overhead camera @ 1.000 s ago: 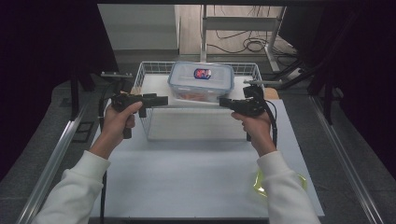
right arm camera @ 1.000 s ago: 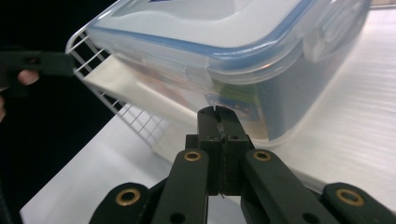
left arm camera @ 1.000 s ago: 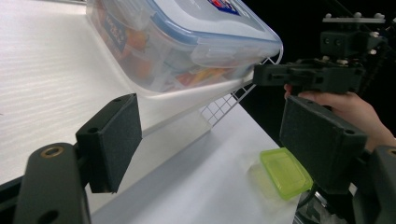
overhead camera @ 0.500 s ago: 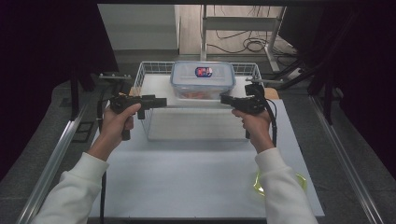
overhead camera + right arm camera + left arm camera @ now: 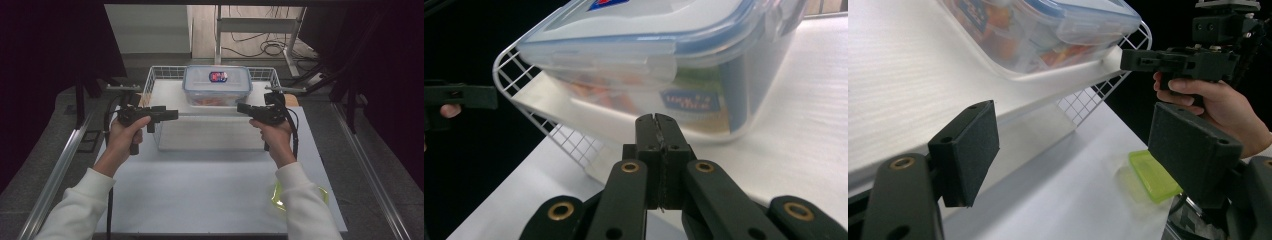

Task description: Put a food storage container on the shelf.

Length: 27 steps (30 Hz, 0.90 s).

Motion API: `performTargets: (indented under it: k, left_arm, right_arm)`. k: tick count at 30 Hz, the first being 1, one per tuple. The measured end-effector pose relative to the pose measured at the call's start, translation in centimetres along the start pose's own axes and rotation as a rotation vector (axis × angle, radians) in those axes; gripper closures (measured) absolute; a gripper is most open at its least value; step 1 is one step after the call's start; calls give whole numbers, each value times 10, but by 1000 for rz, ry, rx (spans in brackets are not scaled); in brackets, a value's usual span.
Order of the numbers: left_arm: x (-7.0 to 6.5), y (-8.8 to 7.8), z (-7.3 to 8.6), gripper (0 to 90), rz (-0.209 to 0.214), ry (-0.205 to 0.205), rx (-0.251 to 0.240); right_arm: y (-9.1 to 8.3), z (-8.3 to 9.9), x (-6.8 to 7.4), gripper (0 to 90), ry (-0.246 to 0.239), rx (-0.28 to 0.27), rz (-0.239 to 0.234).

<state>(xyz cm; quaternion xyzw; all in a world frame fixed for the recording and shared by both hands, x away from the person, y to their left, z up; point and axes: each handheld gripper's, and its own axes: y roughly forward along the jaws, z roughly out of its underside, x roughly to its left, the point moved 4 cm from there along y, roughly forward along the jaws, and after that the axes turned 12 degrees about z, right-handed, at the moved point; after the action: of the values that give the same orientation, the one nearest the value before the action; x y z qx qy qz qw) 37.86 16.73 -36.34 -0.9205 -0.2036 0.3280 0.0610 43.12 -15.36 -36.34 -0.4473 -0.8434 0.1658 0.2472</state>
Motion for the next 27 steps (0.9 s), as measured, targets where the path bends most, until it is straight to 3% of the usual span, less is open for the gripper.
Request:
performTargets:
  k: [6,9,10,11,13,14,15,16,19,22,27]
  left_arm:
    - [-10,-3,15,210,-3,30,7]
    - [-15,-5,30,217,1,25,23]
    - [-18,-5,43,223,5,39,40]
    - [-18,-5,43,225,5,39,40]
    - [-19,-5,57,226,4,42,53]
    - [-19,-4,71,225,5,38,66]
    - [-19,-4,71,225,5,38,66]
    - [-17,-4,85,224,9,36,78]
    - [-15,-4,97,224,-4,37,92]
    - [-14,-2,123,223,-20,36,144]
    - [-13,-2,143,222,-25,28,170]
  right_arm:
    - [-22,20,-5,877,-22,37,-32]
    - [-29,28,-4,803,-40,44,-41]
    - [-35,40,0,711,-75,64,-44]
    - [-35,40,0,711,-75,64,-44]
    - [-40,50,3,581,-91,82,-50]
    - [-46,62,5,528,-105,95,-49]
    - [-46,62,5,528,-105,95,-49]
    - [-51,76,4,468,-122,105,-44]
    - [-54,89,2,422,-132,117,-28]
    - [-59,111,-1,365,-150,142,-22]
    - [-62,130,-3,352,-157,168,-31]
